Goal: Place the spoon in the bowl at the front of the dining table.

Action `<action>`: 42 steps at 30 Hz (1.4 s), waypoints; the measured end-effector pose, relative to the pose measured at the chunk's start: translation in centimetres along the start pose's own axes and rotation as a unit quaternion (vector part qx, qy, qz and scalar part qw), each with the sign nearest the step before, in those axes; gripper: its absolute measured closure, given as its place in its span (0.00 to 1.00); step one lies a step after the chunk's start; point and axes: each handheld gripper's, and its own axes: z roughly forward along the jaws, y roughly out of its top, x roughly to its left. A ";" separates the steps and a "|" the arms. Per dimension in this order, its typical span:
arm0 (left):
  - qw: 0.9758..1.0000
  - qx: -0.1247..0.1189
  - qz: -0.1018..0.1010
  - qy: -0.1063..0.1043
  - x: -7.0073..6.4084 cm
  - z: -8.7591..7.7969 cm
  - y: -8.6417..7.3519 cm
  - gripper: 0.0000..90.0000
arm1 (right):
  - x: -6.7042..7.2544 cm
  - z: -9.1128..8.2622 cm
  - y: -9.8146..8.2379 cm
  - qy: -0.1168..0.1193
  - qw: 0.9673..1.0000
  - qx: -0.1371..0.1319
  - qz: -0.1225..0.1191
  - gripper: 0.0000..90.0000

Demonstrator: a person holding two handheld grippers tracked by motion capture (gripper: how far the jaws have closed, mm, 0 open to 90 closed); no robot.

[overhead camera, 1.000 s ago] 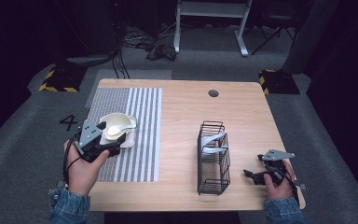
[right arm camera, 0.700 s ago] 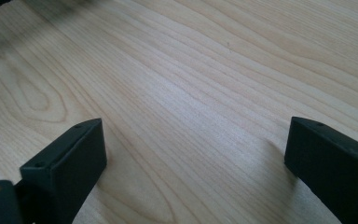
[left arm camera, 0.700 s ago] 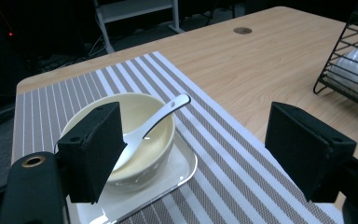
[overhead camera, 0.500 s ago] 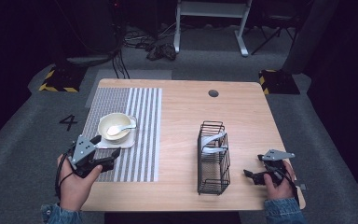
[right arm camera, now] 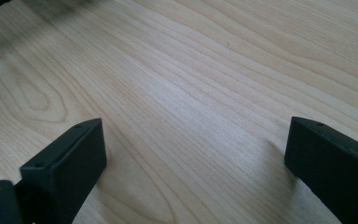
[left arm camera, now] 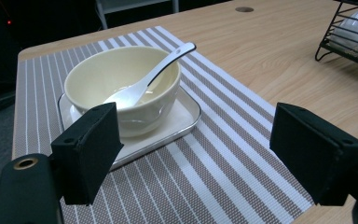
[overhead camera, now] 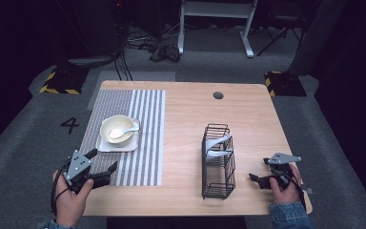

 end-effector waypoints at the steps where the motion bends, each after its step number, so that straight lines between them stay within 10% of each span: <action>1: 1.000 0.001 0.000 0.000 0.0 0.0 -0.2 0.18 | 0.0 0.0 0.0 0.000 1.000 0.000 0.000 0.06; 15: 0.999 0.052 -0.004 0.001 0.9 0.0 -3.0 0.18 | 0.0 0.0 0.0 0.000 1.000 0.000 0.000 0.06; 42: 0.987 0.163 -0.005 0.004 1.4 1.2 -6.1 0.18 | 0.0 0.0 0.0 0.000 1.000 0.000 0.000 0.06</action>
